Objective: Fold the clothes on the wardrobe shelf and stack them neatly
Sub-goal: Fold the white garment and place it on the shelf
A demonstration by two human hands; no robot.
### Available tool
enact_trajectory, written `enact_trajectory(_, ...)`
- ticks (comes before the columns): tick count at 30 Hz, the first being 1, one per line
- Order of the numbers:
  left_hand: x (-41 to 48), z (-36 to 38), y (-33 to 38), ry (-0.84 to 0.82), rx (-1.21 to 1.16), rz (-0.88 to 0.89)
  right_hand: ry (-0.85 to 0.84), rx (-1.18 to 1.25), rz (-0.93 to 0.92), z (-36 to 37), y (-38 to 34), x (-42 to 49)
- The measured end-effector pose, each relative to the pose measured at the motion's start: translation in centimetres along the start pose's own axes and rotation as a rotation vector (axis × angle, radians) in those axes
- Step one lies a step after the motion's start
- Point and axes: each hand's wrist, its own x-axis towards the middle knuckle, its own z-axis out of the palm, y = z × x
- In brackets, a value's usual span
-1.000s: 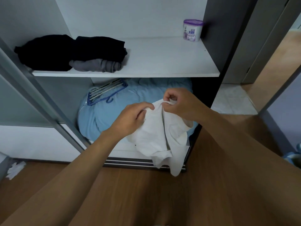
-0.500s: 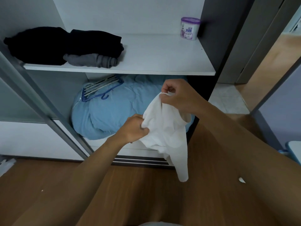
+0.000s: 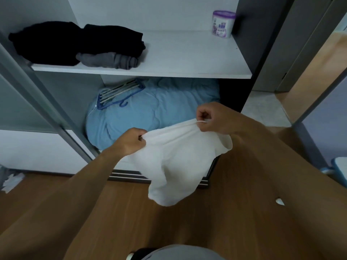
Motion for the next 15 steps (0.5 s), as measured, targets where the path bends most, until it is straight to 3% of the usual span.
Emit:
enact_trajectory(4, -0.4, -1.0, -0.1, 0.443, -0.038, -0.083, -0.060, 0.013, 0.019, 0.4, 0.2, 0.2)
enact_trajectory(8, -0.9, -0.5, 0.3, 0.328, 0.103, -0.012, -0.154, -0.144, 0.194, 0.4, 0.5, 0.5)
enact_trajectory(11, -1.6, -0.8, -0.1, 0.457, -0.049, -0.056, -0.214, -0.310, 0.258, 1.5, 0.3, 0.8)
enact_trajectory(15, -1.3, -0.9, 0.0, 0.420, -0.096, -0.030, -0.030, -0.094, 0.326, 3.0, 0.1, 0.8)
